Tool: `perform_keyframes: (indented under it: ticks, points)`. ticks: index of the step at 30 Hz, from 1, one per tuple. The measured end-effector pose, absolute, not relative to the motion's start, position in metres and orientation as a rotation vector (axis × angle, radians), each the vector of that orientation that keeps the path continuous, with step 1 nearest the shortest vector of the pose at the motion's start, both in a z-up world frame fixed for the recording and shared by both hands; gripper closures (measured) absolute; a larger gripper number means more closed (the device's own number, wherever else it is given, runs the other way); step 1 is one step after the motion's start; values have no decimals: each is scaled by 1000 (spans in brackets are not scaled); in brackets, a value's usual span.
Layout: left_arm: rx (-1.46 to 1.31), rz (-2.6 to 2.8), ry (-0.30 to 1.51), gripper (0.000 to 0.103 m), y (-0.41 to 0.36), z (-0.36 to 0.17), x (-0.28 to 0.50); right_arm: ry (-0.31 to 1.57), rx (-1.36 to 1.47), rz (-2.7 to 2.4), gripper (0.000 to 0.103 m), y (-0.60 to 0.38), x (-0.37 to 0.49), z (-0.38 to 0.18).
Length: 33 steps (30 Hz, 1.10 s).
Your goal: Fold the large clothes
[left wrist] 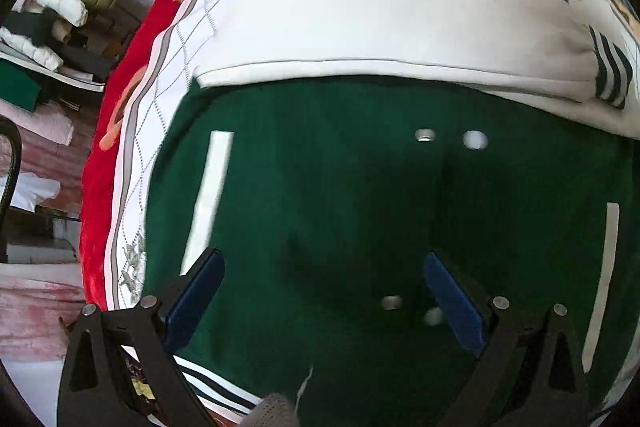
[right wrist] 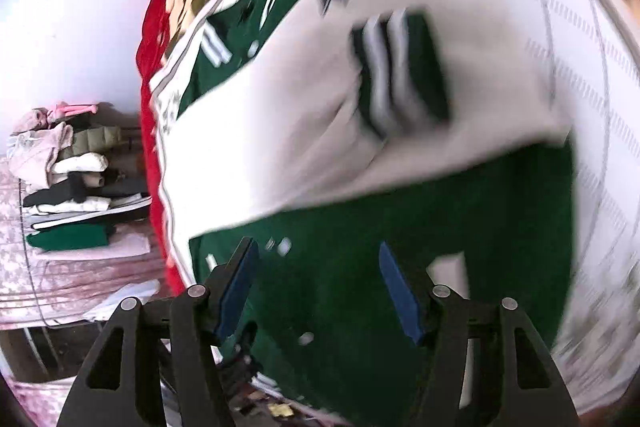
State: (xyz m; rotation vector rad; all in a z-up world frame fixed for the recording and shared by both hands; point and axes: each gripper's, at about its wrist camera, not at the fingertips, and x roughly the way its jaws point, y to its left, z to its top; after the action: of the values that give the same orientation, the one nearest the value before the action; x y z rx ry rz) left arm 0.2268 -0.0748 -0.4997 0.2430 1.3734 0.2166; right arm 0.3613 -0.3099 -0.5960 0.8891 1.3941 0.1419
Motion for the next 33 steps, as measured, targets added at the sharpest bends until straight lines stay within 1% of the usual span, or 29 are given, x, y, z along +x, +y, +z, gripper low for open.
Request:
perform_keyframes:
  ticks: [3,6,10,11,12,13,15,16,19,21,22,23,24,25,26,27,28,29,31,33]
  points:
    - [258,294,1348,0,-94,-489,226,1391,859,130,38,-355,384,-608]
    - [271,407,1330,0,-86,-484,228,1396,831,89,38,-381,423,-632]
    - [256,564,1313,0,-98,-491,232,1487,792,146,38,-394,464,-674]
    - [251,584,1310,0,-100,-492,233,1519,807,189,41,-391,472,-687]
    - [240,615,1308,0,-103,-494,233,1539,831,250,53,-389,477,-696]
    - [230,633,1310,0,-105,-495,234,1562,796,279,79,-385,481,-699]
    - [202,663,1314,0,-112,-496,232,1533,735,298,89,-379,485,-692]
    - [199,669,1312,0,-113,-496,232,1496,696,288,91,-383,487,-679]
    - [214,673,1306,0,-125,-493,224,1409,612,238,91,-403,494,-654]
    - [230,670,1313,0,-128,-494,220,1457,560,222,88,-407,506,-667]
    - [235,667,1318,0,-128,-495,220,1516,572,243,83,-409,512,-680]
    - [240,662,1323,0,-130,-495,217,1537,604,259,78,-413,512,-685]
    - [247,651,1331,0,-132,-493,213,1546,652,282,76,-423,510,-685]
    - [252,638,1333,0,-136,-489,208,1543,678,299,67,-432,508,-680]
    - [263,623,1331,0,-146,-483,203,1530,688,311,56,-439,506,-676]
    - [275,602,1329,0,-152,-478,197,1496,715,340,49,-449,500,-667]
    - [288,574,1328,0,-161,-473,190,1469,745,370,39,-460,493,-660]
    - [298,546,1332,0,-169,-470,184,1448,807,417,37,-475,480,-652]
    - [328,462,1350,0,-198,-466,168,1453,903,481,37,-495,458,-650]
    - [357,384,1377,0,-225,-469,154,1507,935,490,37,-513,430,-654]
